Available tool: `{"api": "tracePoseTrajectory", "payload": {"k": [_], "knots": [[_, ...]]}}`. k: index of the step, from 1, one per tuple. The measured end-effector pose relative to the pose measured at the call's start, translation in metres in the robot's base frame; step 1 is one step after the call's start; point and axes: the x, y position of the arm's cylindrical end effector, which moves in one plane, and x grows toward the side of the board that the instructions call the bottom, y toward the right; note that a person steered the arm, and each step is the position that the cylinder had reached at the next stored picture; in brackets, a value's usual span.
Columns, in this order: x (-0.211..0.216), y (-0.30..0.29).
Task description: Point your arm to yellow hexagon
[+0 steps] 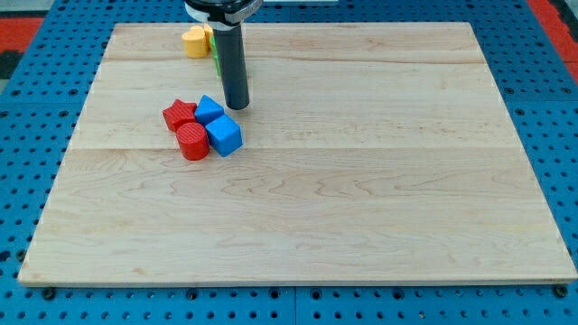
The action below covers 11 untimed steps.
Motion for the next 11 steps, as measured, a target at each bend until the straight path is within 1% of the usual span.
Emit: {"api": "tracePoseTrajectory", "payload": {"k": [1,2,3,5,6,8,9,11], "knots": [[0.0,0.0],[0.0,0.023],[-0.02,0.069],[-0.086,0.072],[-0.105,0.075],[-0.137,0.069],[-0.149,0.053],[-0.156,0.001]]}}
